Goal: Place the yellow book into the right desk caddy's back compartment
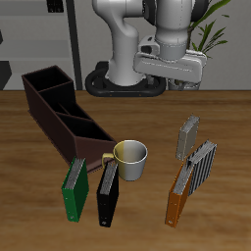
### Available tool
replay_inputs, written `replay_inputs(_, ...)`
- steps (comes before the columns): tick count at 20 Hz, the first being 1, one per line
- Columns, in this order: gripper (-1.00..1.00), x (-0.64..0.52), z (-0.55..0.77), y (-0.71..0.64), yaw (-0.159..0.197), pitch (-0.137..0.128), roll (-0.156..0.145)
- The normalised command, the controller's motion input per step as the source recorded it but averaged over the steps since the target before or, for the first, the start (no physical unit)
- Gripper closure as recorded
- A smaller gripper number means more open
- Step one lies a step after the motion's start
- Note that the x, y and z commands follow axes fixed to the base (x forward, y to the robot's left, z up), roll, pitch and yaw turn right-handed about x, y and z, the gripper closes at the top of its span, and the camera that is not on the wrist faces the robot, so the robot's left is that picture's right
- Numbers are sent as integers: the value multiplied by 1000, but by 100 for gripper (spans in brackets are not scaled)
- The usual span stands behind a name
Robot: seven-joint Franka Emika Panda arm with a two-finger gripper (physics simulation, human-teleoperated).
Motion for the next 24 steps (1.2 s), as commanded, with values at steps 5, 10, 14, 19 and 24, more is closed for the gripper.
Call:
replay_inputs(5,-100,18,-24,173,-17,4,-22)
replay_inputs(10,-100,21,6,244,0,4,-28)
replay_inputs(14,-100,106,-91,299,24,1,-25)
replay_inputs(19,-100,113,-87,200,6,-23,4)
replay_inputs(24,-100,80,-29,-52,-27,-38,-17)
